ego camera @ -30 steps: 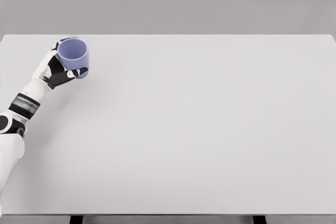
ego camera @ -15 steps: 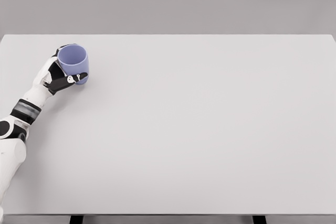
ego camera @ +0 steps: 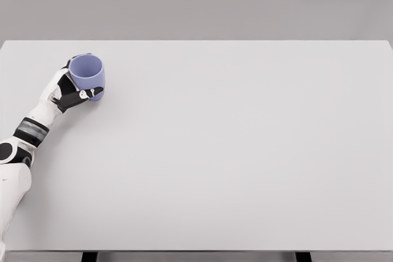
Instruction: Flip the cup with left arm and place it on the table
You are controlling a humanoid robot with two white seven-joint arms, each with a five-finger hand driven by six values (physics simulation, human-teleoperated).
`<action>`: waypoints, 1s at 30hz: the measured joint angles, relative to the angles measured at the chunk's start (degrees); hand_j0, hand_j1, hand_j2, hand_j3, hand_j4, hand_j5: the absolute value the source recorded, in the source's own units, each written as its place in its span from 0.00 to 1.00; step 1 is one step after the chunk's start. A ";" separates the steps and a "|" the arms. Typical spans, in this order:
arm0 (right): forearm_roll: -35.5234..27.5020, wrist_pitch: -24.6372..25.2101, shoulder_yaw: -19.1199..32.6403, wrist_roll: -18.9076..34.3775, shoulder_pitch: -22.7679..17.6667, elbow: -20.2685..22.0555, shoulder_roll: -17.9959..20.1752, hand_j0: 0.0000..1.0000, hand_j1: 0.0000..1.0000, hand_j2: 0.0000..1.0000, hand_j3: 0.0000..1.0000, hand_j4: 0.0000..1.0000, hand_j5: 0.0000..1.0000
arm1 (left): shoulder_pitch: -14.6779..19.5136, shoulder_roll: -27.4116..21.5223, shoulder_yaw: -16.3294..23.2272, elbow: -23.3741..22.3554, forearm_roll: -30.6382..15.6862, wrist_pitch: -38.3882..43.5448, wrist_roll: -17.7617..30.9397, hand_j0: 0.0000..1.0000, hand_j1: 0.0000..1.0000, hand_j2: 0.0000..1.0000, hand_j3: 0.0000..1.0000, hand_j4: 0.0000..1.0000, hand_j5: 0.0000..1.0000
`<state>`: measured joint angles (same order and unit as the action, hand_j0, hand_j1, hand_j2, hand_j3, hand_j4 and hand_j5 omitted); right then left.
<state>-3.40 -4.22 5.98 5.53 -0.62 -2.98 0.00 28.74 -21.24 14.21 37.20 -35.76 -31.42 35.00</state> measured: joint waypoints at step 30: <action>-0.01 0.00 0.00 0.00 0.00 0.00 0.00 1.00 1.00 1.00 1.00 1.00 1.00 | -0.53 -0.07 0.00 0.49 0.33 -0.22 -0.01 0.99 0.99 0.99 0.99 0.99 0.99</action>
<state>-3.41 -4.22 5.98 5.53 -0.62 -2.98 0.00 28.21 -21.31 14.21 37.68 -35.43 -31.65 34.99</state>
